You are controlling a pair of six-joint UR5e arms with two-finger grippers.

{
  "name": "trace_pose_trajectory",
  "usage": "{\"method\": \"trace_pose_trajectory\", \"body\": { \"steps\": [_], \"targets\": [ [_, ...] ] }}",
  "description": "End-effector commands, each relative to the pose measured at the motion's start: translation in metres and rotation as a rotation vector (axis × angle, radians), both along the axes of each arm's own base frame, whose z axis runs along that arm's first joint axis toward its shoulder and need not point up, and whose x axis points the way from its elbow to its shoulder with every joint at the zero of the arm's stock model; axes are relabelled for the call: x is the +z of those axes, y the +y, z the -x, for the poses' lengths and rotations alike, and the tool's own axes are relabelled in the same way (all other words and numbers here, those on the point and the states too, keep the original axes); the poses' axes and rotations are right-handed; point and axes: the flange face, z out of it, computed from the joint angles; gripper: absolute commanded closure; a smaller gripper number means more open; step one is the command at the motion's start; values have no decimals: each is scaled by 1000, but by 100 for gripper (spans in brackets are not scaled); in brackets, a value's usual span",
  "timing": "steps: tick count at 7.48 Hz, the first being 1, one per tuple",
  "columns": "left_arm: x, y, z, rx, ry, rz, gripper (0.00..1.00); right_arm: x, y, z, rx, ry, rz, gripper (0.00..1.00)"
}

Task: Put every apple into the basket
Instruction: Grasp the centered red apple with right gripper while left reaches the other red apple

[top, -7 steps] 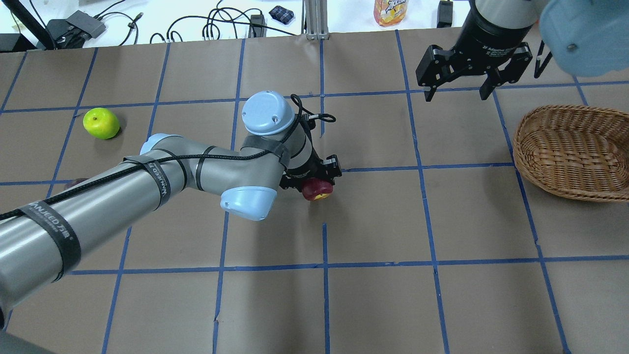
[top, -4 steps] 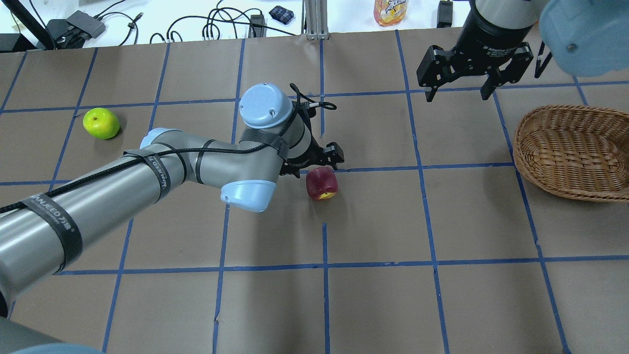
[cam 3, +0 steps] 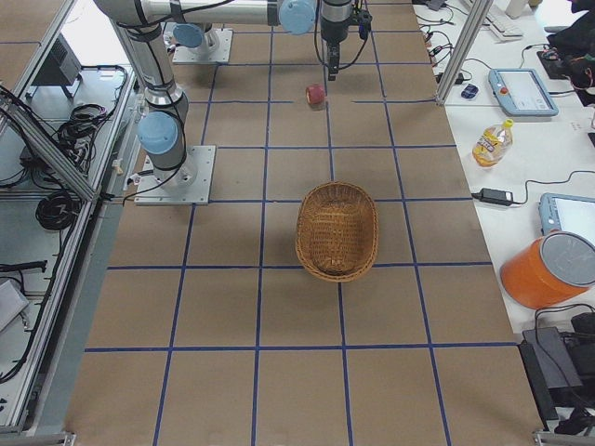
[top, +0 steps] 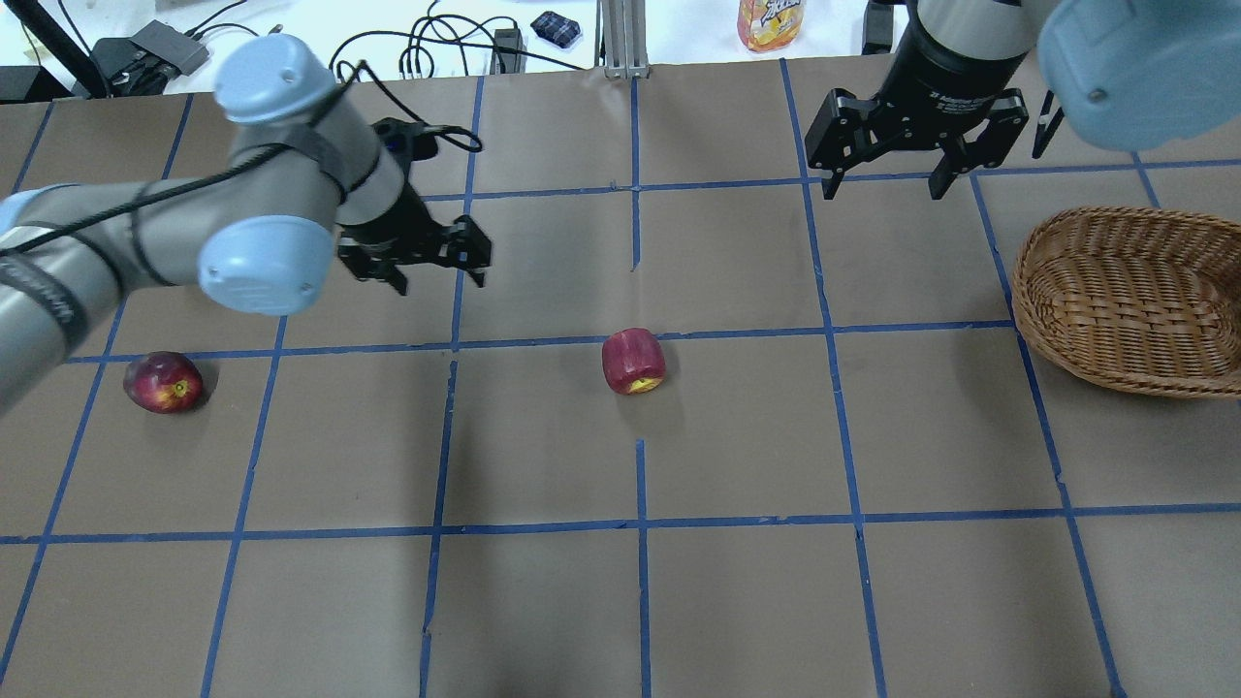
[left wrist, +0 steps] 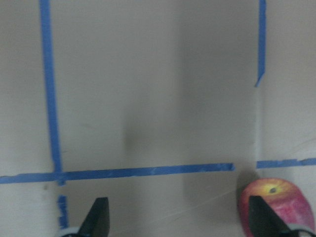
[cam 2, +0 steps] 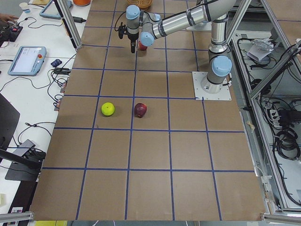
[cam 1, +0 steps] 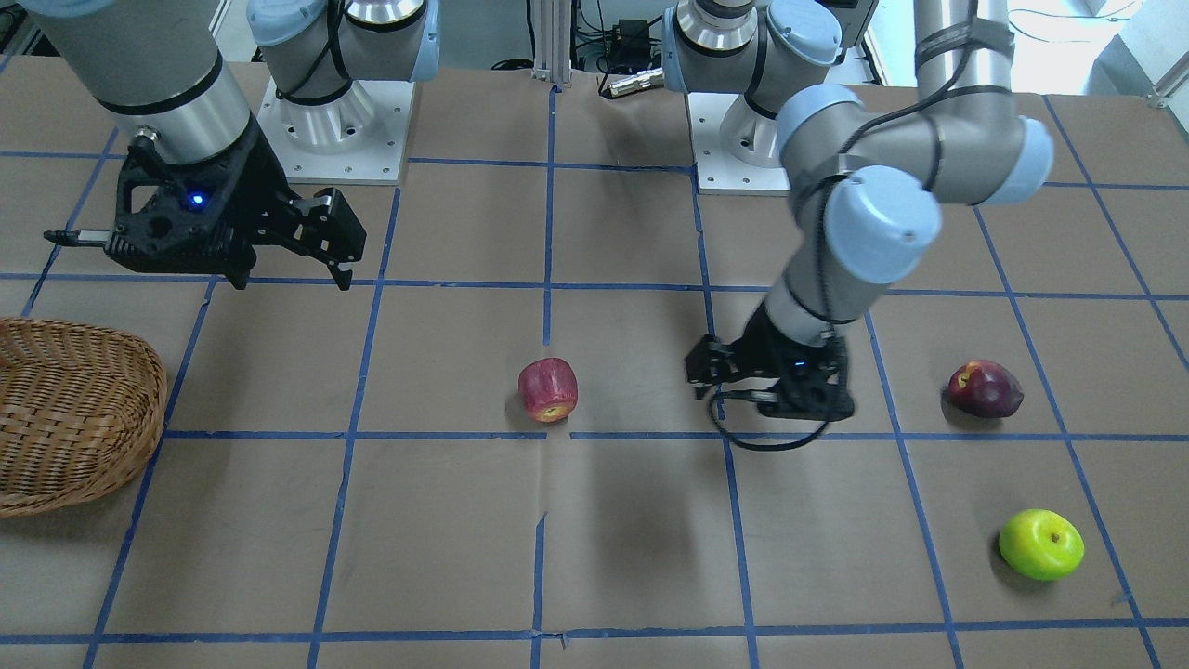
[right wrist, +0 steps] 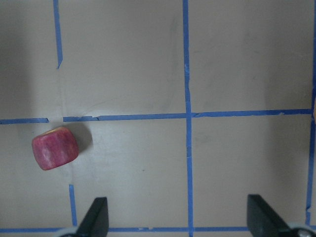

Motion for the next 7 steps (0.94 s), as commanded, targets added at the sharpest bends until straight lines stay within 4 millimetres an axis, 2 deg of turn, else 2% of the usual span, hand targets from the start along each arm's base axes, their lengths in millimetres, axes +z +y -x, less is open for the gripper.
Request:
{"method": "trace_pose_trajectory", "body": {
  "steps": [1,2,3,4,6,7],
  "targets": [
    [11,17,-180,-9,-20,-29,0,-53,-16,-84,29,0,3,0],
    [9,26,-232,-76,-15,-16,0,-84,-16,-135,2,-3,10,0],
    [-5,28,-277,-151,-5,-10,0,-109,-10,-177,-48,-11,10,0],
    [-20,31,-297,-200,12,-21,0,-141,-8,-210,-26,-2,22,0],
    [-47,28,-316,-241,-95,-82,0,-217,-21,-217,4,99,2,0],
    [-58,23,-320,-311,-97,-77,0,-234,-21,-218,43,105,-13,0]
  ]
}}
